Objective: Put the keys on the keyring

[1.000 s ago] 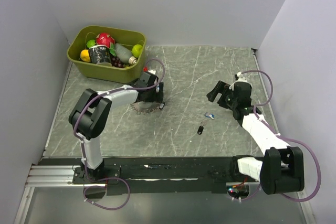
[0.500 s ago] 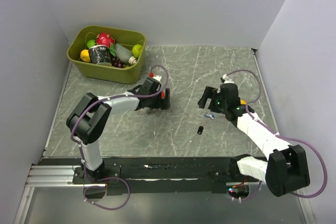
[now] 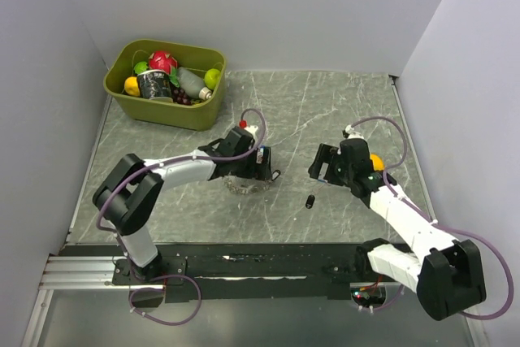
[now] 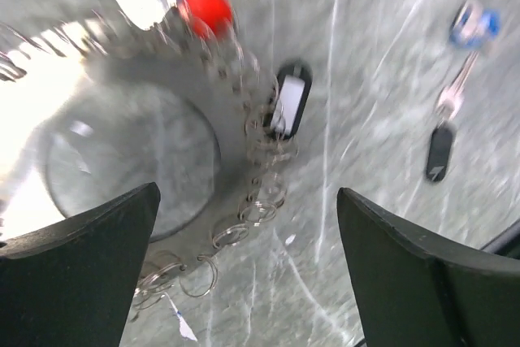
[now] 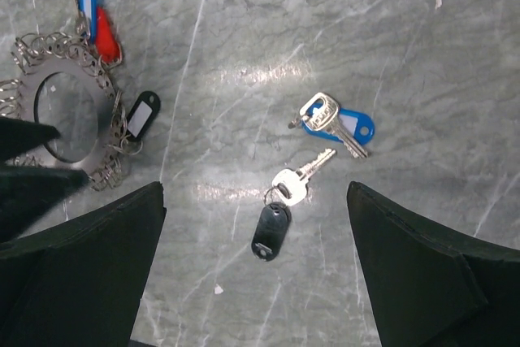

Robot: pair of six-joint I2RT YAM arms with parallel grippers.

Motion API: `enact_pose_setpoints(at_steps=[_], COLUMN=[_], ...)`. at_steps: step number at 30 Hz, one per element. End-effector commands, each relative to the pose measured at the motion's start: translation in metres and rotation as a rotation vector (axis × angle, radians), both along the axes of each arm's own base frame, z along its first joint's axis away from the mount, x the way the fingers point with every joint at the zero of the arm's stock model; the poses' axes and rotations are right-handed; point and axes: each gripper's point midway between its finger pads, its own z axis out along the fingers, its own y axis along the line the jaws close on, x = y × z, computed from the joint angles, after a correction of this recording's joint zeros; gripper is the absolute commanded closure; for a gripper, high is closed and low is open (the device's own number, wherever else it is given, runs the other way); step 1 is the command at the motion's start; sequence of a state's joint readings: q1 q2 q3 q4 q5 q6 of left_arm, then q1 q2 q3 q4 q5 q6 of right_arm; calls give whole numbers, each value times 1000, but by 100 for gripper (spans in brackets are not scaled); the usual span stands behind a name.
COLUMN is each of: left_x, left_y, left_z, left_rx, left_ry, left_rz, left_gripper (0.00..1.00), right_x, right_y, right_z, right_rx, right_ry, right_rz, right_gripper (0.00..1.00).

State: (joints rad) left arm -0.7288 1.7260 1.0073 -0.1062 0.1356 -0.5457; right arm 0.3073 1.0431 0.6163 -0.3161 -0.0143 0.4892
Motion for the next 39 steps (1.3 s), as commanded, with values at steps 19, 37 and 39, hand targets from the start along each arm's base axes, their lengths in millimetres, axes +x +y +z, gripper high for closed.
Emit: enact_pose_setpoints(at_steps=[19,37,39], left_x=[39,8,8], left_y=[105,111,111], left_z=[38,-31,-33], left_rx=[-96,-124,-122], left_ry=[-23,202,202], left_rz=[318,345,343], left_gripper=[3,6,7], right_x=[40,73,71], right_y=[81,149,154], right_z=[-7,-26,-35], right_rx=[-42,138,146], right_ry=[58,104,120], right_rz=[239,416,426], right_gripper=[0,49,57])
